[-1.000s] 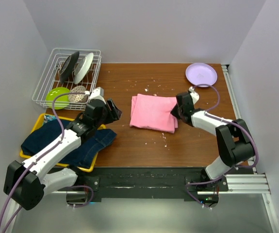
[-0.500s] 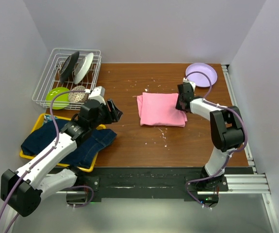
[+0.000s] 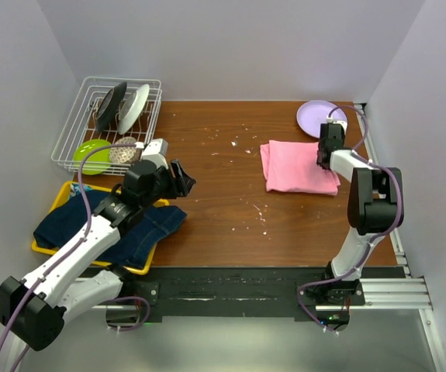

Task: Fold and stack the mixed laundry pile
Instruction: Move the T-shirt to the corner of the board.

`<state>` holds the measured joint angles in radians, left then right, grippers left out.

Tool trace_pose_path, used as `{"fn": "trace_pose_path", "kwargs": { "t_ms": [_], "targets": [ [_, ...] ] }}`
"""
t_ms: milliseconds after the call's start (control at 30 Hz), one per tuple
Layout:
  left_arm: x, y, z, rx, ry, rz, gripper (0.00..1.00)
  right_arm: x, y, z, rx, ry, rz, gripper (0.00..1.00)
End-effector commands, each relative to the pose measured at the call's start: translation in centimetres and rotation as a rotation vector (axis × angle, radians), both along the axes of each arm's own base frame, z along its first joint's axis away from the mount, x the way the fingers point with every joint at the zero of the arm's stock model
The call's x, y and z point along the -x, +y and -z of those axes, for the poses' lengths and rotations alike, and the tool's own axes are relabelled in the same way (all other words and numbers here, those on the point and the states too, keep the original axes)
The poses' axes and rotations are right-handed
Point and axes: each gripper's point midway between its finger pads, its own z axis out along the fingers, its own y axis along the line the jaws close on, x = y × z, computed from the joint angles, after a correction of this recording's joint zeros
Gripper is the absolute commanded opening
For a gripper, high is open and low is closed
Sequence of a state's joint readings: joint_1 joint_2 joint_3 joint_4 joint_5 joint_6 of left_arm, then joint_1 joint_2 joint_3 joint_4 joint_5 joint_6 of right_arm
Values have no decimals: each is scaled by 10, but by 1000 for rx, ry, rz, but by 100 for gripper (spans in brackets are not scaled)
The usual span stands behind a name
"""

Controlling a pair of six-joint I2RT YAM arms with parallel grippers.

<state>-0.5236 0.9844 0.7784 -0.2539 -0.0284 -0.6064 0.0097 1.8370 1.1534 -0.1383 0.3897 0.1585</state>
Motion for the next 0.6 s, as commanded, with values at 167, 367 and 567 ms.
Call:
{"fn": "trace_pose_path", "kwargs": {
  "t_ms": [167,367,567],
  "targets": [
    [3,7,-13,-4,-82,13,60,-49,-58,-62,298,-43,-17,0],
    [4,7,-10,-2,-76,16,60,-60,-67,-71,330,-11,-21,0],
    [5,6,-9,7,-76,17,60,-35,-78,-57,337,40,0,0]
  ]
}}
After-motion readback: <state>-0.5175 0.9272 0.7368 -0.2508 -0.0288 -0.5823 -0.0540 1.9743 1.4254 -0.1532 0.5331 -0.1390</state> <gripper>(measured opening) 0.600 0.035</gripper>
